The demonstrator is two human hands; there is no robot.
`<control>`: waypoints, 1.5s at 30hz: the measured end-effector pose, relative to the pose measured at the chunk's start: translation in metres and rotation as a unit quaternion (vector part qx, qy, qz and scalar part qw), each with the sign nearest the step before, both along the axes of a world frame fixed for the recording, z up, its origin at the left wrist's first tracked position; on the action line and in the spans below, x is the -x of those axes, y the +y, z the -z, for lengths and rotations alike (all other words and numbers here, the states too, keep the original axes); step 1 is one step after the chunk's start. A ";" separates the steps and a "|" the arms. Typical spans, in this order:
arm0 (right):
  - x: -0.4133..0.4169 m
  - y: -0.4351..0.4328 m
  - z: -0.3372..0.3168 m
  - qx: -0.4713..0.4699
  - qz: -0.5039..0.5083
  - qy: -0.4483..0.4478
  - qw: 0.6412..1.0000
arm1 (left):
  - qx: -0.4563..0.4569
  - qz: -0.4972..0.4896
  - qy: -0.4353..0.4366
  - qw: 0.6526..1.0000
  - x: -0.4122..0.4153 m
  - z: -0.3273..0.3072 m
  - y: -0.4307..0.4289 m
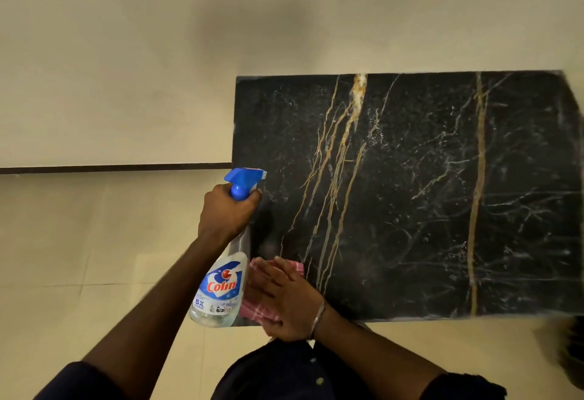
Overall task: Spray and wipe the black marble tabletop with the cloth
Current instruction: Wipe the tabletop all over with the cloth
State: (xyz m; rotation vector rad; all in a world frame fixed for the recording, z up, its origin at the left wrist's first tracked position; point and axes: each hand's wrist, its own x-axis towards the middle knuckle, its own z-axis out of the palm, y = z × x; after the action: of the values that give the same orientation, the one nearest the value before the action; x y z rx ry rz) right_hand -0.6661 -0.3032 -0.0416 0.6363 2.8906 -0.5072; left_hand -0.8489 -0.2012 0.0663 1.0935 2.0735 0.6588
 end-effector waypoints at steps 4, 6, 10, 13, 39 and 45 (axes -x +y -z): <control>-0.055 0.012 0.001 -0.017 -0.023 0.007 1.000 | 0.005 0.024 -0.014 1.000 -0.015 0.003 0.006; -0.076 0.020 0.002 -0.028 -0.006 0.009 1.000 | 0.001 0.033 -0.020 0.999 -0.021 0.003 0.007; -0.067 0.026 0.000 -0.022 0.134 0.017 0.991 | -0.007 0.042 -0.017 0.999 -0.024 0.001 0.005; -0.035 0.035 -0.003 -0.008 0.218 0.014 0.976 | -0.009 0.038 -0.012 0.999 -0.024 0.001 0.002; -0.080 -0.001 -0.002 -0.016 0.159 0.003 0.987 | -0.018 0.062 -0.015 0.998 -0.039 -0.004 -0.008; -0.165 0.007 0.003 -0.053 0.286 0.018 0.957 | -0.002 0.112 -0.023 0.993 -0.055 -0.001 0.000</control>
State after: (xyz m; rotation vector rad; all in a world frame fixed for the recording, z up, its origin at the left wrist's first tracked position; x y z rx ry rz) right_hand -0.5006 -0.2961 -0.0444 1.5086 2.7463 -0.4221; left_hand -0.7936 -0.2007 0.0671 1.2799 1.8761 0.5708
